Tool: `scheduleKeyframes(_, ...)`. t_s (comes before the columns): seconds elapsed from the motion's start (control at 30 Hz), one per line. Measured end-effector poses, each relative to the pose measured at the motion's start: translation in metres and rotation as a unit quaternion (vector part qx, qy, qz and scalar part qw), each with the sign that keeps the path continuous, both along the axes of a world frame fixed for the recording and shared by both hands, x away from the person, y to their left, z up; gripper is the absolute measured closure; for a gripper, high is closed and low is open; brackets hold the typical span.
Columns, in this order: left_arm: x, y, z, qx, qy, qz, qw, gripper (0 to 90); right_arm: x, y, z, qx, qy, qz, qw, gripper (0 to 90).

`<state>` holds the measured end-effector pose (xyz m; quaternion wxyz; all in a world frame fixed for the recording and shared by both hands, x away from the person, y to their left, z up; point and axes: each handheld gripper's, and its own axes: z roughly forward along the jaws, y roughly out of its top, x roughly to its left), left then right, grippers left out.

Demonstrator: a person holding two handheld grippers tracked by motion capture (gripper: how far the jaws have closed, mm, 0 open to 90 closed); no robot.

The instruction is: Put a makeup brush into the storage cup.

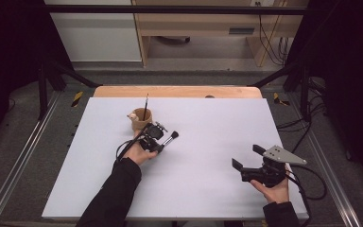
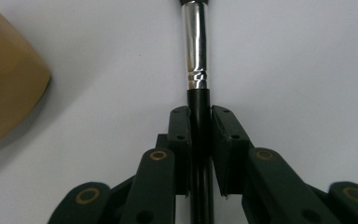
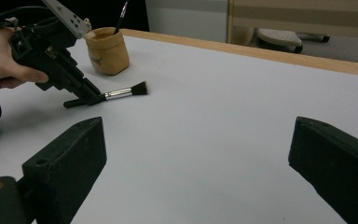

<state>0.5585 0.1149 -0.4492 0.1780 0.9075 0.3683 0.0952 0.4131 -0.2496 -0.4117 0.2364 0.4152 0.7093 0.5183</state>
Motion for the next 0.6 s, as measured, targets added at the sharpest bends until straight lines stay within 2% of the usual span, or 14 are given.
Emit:
scheduleKeyframes(0.33,-0.0005,-0.0002,-0.0002,-0.001,-0.003,-0.004,1.0,78.9,0.0004,0.0005,-0.0002,0.001,0.0,0.001,1.0,4.6)
scheduleKeyframes(0.47,-0.0029,-0.0024,0.0003,0.011,-0.016,-0.014,0.9997,79.0,0.0002,0.0002,0.0,0.001,0.002,0.001,1.0,4.6)
scheduleKeyframes(0.6,-0.0057,-0.0049,0.0058,-0.007,-0.033,-0.016,0.9993,79.1,0.0002,0.0002,0.0002,0.002,0.002,0.0,1.0,4.7)
